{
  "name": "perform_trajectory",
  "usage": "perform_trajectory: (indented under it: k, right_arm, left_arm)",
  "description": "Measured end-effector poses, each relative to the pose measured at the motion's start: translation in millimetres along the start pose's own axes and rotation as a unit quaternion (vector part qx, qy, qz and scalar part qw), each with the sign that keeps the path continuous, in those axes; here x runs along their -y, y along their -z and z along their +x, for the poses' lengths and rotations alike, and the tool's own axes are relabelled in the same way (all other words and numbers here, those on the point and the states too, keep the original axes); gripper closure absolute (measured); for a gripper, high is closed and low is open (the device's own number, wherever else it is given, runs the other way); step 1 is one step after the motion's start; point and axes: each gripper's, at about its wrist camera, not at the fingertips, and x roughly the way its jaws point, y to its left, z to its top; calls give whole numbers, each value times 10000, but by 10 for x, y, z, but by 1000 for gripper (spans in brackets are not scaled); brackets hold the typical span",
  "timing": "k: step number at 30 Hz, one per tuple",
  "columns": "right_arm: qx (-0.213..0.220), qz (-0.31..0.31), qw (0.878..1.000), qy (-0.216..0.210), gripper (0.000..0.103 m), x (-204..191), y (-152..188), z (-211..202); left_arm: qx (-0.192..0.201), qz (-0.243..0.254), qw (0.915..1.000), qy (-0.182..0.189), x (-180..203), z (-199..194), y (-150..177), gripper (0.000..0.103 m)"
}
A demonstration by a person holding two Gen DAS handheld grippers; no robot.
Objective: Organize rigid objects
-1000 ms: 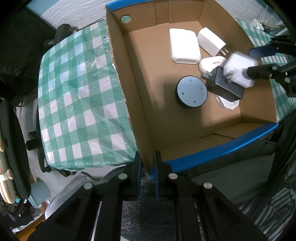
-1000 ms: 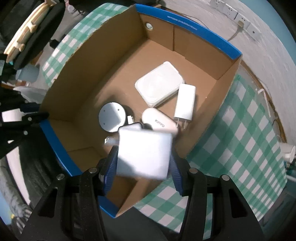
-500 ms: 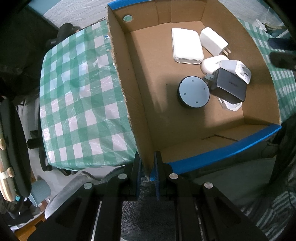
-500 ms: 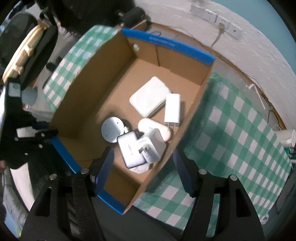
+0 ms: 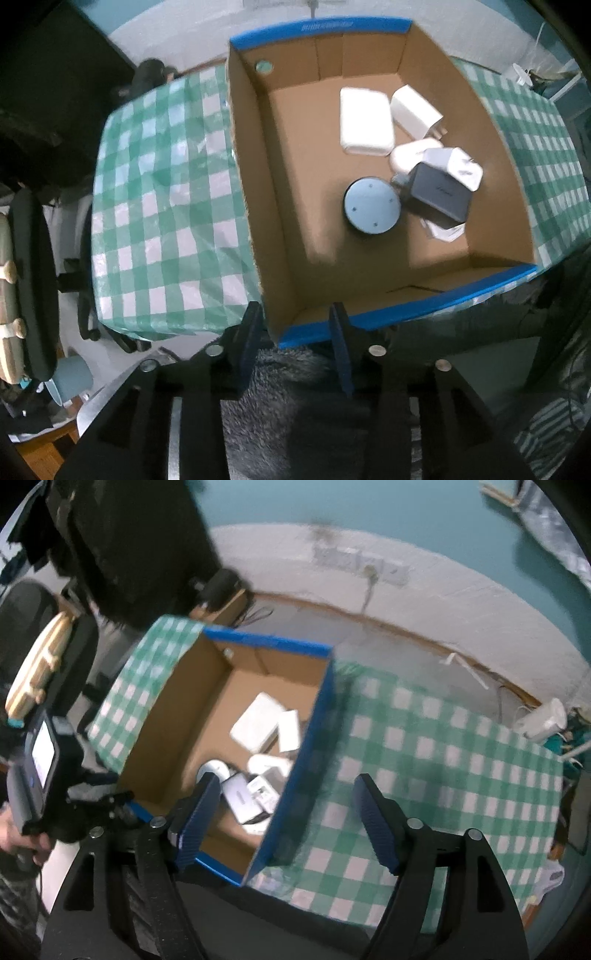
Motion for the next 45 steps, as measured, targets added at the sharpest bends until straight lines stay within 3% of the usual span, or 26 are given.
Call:
perform_trajectory:
  k: [1,4,6,13,21,25,27,34,45]
  right_arm:
    - [84,30,9999,61,25,24,10,-69]
    - [334,152,9991,217,24,104,69,-307]
    - [519,204,9979,320,24,155,111,-470]
    - [1080,411,9915,599,24,322,339,-972]
    - [1607,458,9829,773,22,389,730,-1423]
    - [1820,627,9777,841,22,431,909,-1560]
    - [1959,749,9742,829,22,455,986,-1630]
    - [2195,1035,9662,871,22,573,1148,-1782]
    - [2164,1023,9667,901,22,577,1203,-1827]
  left_arm:
    - [94,-8,10000,-5,31,-65,10,58]
    - [408,-67,9991,23,114,-261,37,39]
    - [721,-69,9974,34,203,-426,55,21]
    - [1520,-74,9883,59,525,-872,134,17]
    - [2405,-89,9706,-31,747,-1341,281,10]
    - [2854,-134,9582,-156,820,-1541,393,9]
    - [3036,-125,9524,-252,852,-1626,442,3]
    - [3618,83,9318,-271,1054,-1869,622,1]
    - [3590,-79,9332,-173,1071,-1992,741,1]
